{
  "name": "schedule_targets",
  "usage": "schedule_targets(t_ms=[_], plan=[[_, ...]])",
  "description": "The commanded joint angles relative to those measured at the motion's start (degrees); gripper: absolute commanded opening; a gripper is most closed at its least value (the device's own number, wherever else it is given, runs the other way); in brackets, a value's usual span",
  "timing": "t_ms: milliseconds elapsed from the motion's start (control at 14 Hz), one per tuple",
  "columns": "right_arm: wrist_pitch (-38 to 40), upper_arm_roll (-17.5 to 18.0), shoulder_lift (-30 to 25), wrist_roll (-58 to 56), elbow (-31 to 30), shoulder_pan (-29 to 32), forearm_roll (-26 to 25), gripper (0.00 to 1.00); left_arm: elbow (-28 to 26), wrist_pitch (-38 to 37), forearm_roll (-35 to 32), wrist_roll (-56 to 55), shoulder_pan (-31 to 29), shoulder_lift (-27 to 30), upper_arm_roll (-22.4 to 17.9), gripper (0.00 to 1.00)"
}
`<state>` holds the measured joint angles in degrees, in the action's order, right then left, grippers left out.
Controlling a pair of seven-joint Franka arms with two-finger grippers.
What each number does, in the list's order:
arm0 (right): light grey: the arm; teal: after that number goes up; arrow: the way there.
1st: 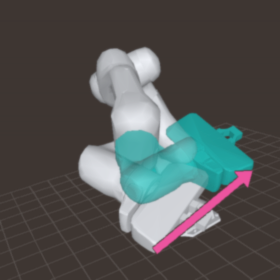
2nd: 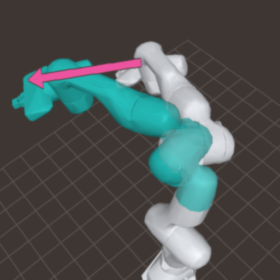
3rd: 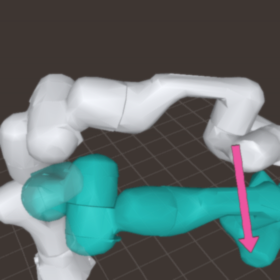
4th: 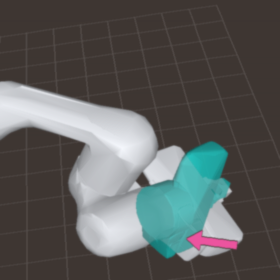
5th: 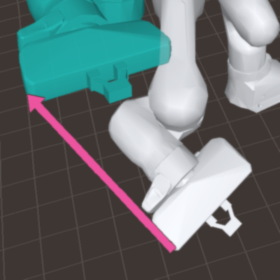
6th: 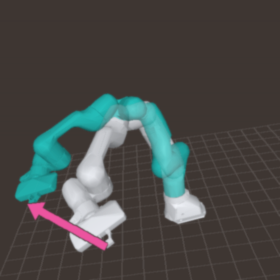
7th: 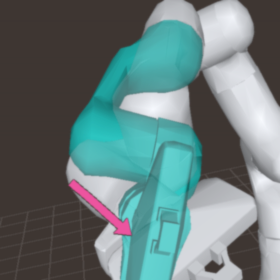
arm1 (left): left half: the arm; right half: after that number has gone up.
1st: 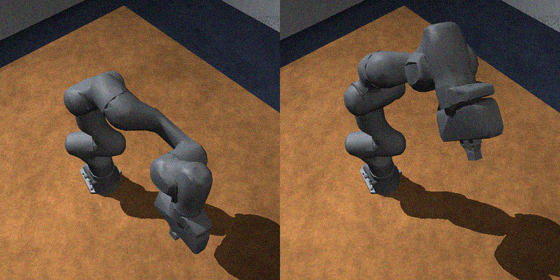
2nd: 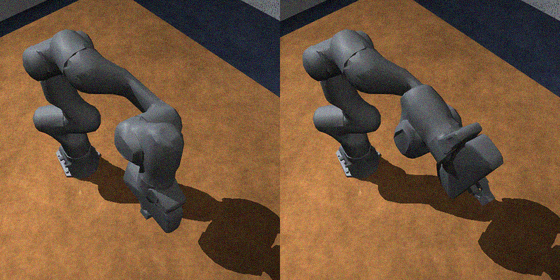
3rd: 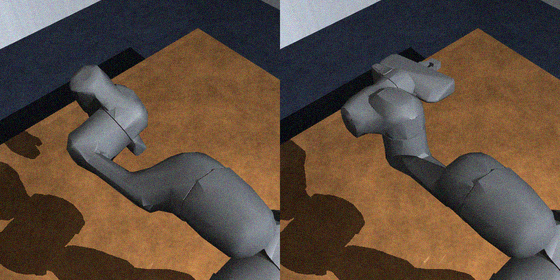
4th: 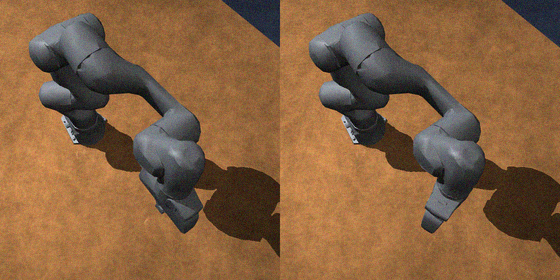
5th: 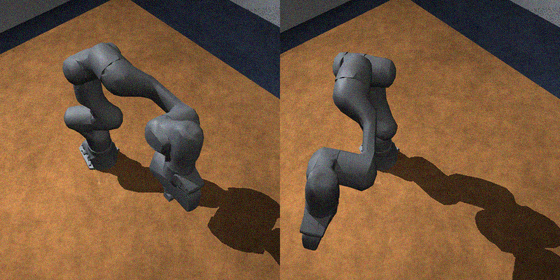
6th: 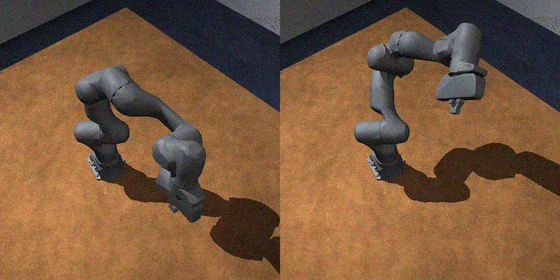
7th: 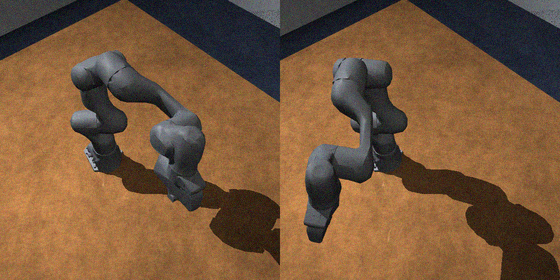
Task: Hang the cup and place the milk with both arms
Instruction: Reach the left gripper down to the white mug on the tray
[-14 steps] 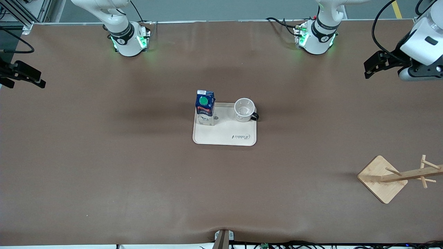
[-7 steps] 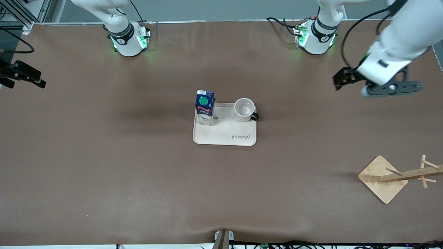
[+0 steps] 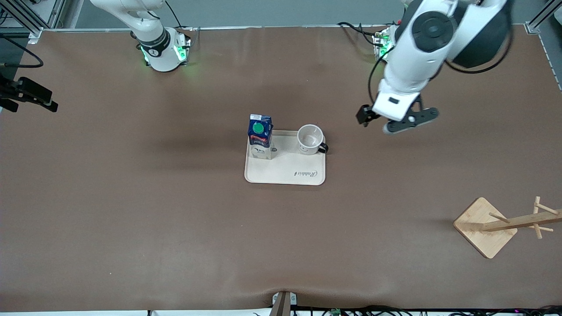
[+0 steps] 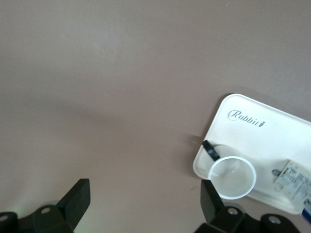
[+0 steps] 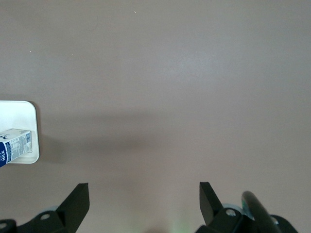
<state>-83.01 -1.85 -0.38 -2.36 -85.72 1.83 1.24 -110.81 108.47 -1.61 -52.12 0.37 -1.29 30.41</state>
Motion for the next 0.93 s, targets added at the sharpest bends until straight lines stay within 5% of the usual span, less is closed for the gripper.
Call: schedule_targets(t_ms=[0,500,857], plan=[[0.13,0.18,0.47,0.95,0.73,0.02,-0.27,1.0,-3.09,5.85,0.03,-9.71,0.5,-2.82,3.33,1.0],[0.13,0.18,0.47,0.95,0.73,0.02,-0.18,1.0,-4.68,16.85,-9.79,-40.91,9.2,-15.65,3.52,0.89],[-0.05,0.27,0.47,0.95,0.91,0.02,-0.09,1.0,-4.59,20.1,-13.15,-52.01,11.32,-21.9,3.52,0.79]])
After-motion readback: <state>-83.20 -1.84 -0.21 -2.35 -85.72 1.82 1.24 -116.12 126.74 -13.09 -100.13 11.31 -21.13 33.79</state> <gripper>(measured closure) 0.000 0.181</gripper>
